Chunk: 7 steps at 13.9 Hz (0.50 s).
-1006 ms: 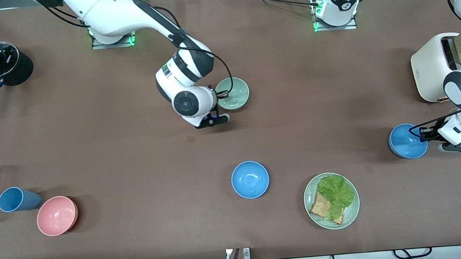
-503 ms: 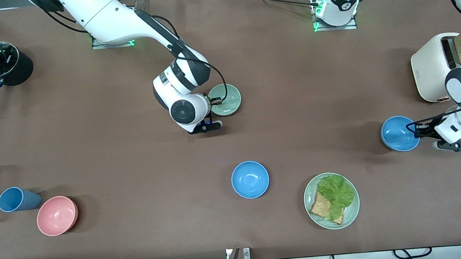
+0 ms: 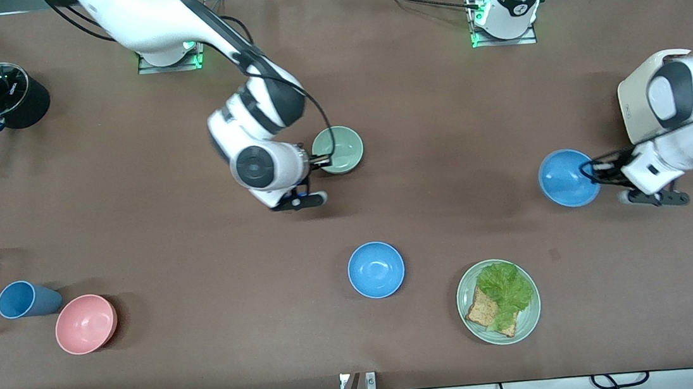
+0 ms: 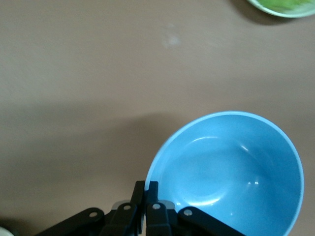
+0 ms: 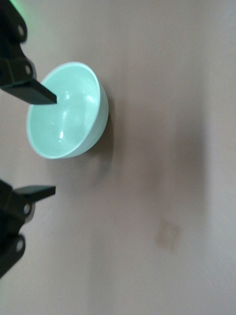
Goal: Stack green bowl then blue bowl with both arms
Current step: 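Carry the green bowl to mid-table while the left gripper grasps the blue bowl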
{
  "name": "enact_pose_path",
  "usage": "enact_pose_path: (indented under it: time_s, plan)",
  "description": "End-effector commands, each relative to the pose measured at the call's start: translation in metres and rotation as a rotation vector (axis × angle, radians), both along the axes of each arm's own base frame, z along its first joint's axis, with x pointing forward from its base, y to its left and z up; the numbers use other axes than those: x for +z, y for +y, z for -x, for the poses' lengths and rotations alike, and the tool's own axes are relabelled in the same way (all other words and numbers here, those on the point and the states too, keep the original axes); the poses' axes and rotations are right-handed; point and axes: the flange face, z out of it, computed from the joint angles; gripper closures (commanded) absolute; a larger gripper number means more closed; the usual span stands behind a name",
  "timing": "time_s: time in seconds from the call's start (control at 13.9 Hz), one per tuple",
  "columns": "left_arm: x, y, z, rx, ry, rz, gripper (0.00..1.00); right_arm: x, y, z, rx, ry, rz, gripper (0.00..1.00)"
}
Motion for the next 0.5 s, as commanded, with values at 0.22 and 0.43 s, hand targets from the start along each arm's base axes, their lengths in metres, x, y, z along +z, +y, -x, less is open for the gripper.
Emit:
enact_pose_path:
  time_s: [0.22, 0.43]
  plan:
    - [0.027, -0.127, 0.055, 0.184, 0.052, -0.018, 1.00, 0.131, -0.101, -0.063, -0.102, -0.160, 0.129, 0.00]
    - [0.028, -0.235, 0.078, 0.284, 0.089, -0.017, 1.00, 0.163, -0.173, -0.088, -0.222, -0.228, 0.180, 0.00]
